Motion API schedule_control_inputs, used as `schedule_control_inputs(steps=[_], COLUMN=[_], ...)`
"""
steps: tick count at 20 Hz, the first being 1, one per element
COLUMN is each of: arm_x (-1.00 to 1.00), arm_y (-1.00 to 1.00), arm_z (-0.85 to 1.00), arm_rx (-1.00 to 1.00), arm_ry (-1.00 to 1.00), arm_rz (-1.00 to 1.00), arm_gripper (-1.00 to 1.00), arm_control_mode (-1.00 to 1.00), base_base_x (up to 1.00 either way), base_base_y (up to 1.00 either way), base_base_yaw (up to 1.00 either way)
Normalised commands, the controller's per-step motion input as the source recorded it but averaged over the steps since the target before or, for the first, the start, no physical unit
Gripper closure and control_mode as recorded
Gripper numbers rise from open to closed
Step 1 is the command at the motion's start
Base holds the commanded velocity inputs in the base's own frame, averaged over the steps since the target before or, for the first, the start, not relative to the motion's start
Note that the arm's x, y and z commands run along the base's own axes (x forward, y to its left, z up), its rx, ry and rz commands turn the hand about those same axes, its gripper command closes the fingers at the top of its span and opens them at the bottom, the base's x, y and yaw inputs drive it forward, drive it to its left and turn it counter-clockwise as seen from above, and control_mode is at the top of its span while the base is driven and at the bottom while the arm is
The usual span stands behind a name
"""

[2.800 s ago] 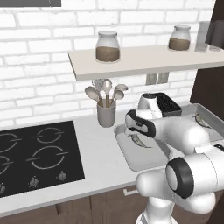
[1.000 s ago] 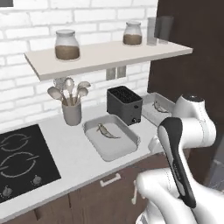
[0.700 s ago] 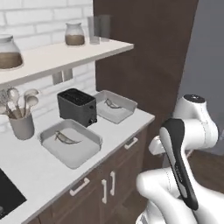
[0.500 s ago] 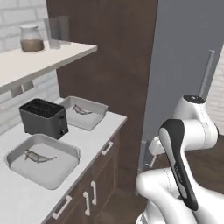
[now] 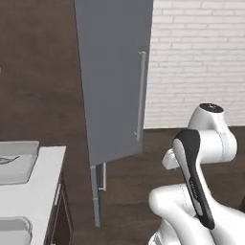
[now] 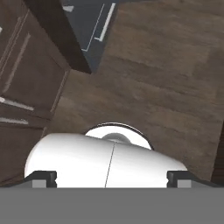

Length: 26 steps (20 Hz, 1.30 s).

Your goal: Place one lemon and one fish in each tupperware on the nearby counter, to pack two identical lunches.

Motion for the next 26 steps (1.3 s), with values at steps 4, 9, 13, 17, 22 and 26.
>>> schedule_control_inputs(steps=[4,9,13,17,22,26], arm_x=[0.0,0.0,0.0,0.0,0.0,0.0], arm_y=[0.0,0.0,0.0,0.0,0.0,0.0], arm_z=[0.0,0.0,0.0,0.0,0.0,0.0], arm_rx=[0.0,0.0,0.0,0.0,0.0,0.0], arm_ry=[0.0,0.0,0.0,0.0,0.0,0.0], arm_rz=[0.0,0.0,0.0,0.0,0.0,0.0], arm_gripper=[-1.0,-1.0,-1.0,-1.0,-1.0,-1.0], arm_control_mode=[1.0,1.0,1.0,1.0,1.0,1.0], base_base_x=[0.0,0.21,1.0,1.0,0.98,1.0], base_base_y=[-0.64,-0.96,-0.29,0.18,0.32,0.0], base_base_yaw=[-0.77,-0.49,-0.03,0.04,0.1,0.14])
